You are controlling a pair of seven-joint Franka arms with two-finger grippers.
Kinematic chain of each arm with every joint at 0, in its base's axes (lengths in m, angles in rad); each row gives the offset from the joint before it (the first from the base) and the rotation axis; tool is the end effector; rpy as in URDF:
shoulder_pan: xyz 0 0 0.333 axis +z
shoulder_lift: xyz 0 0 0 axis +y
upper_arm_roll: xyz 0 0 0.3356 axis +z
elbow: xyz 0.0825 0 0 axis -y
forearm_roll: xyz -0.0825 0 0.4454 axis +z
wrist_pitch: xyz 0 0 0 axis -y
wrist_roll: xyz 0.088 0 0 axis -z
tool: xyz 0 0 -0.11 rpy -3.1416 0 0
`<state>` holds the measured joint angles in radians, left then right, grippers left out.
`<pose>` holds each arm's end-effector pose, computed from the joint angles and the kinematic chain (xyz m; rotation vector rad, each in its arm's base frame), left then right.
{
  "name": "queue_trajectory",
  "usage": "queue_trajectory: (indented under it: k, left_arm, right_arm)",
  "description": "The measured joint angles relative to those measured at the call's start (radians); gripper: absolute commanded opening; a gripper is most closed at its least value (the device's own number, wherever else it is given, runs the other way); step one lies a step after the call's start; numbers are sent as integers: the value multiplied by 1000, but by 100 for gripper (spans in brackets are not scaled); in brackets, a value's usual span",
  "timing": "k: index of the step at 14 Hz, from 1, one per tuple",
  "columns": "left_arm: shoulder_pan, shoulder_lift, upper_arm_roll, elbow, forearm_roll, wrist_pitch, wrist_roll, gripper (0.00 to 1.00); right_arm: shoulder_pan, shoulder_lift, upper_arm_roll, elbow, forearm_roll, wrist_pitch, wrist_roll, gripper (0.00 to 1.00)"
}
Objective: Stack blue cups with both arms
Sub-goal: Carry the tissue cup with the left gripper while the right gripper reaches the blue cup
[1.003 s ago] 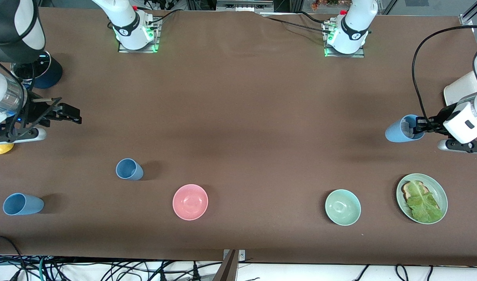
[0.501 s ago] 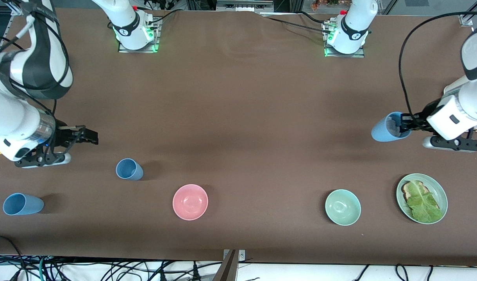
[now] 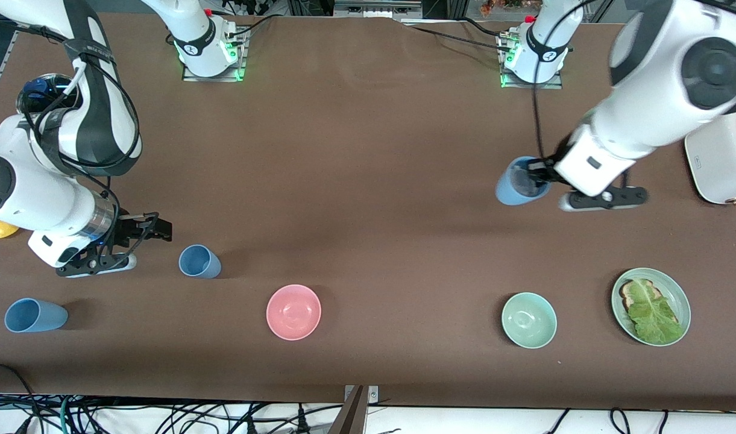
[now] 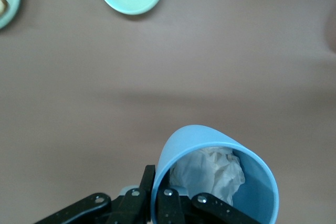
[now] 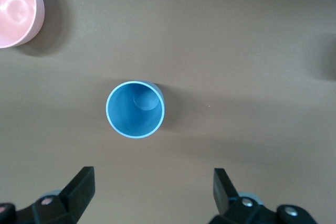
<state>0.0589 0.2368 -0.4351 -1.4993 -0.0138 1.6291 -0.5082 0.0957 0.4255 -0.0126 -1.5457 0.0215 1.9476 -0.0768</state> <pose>0.6450 -0.2261 0.5430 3.0622 0.2145 -0.1926 0.7386 0.0642 0.3950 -3.1177 -0.2387 0.0369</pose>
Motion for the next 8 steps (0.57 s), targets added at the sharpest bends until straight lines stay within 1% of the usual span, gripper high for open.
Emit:
queue_trajectory:
  k: [4,8]
  left_arm:
    - [-150,38,-14,20,0,55,-286,0]
    - [-294,104,-12,90,0,82,-519,0]
  right_arm:
    - [-3,17,0,0,0,22,0,100]
    - [-5,59,0,-4,6,66,0,100]
